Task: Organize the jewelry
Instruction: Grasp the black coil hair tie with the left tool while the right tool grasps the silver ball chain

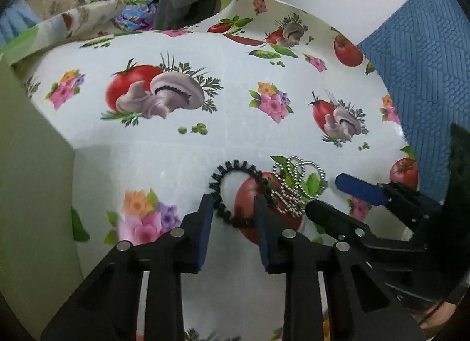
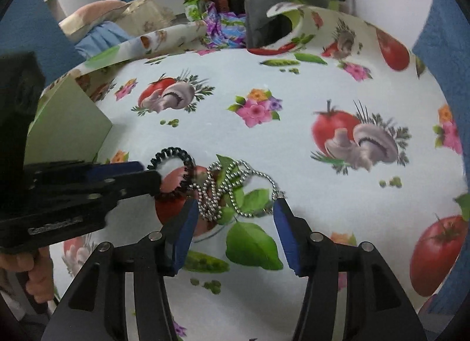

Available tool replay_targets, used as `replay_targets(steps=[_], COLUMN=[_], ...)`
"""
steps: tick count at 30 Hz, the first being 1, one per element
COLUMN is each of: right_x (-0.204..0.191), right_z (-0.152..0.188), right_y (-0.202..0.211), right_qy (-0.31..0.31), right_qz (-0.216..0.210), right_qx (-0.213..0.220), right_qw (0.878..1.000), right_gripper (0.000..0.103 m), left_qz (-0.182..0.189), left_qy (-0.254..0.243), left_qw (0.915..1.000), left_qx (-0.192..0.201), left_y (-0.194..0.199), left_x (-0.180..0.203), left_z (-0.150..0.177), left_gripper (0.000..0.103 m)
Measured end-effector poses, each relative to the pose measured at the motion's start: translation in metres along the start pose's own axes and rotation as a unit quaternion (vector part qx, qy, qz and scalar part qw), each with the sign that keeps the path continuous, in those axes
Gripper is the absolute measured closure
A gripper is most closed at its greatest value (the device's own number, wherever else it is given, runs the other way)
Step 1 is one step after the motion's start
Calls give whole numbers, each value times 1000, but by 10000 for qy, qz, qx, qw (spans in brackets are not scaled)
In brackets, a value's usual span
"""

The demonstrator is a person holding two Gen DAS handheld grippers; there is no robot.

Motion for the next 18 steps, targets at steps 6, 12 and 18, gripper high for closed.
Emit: replay_targets(steps=[6, 12, 18], right_x=[1, -6, -4], right_z=[3, 1, 3], right_y=[-13, -18, -18], right_qy=[-46, 326, 239], right_qz=[-152, 72, 42], right_qx=[-116, -10, 17], right_qw=[9998, 9994, 9997], right_gripper=[52, 52, 73], left_qz=[-19, -41, -146], left_qy=[-202, -195, -10], left_qw=[9998, 9998, 9999], left_qx=[-40, -59, -23], left_y=[-9, -11, -5], left_x=[5, 6, -3], left_z=[-1, -3, -4], left_gripper=[91, 95, 96])
Point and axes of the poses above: each gripper's, at about its wrist camera, not at the fingertips, and y roughly against the way its jaws point, x to its right, z to its underside, the point moved 3 cm from there along -y, roughly the way its jaws point, and after that the axes turned 10 degrees about x, right-handed, at the moved point
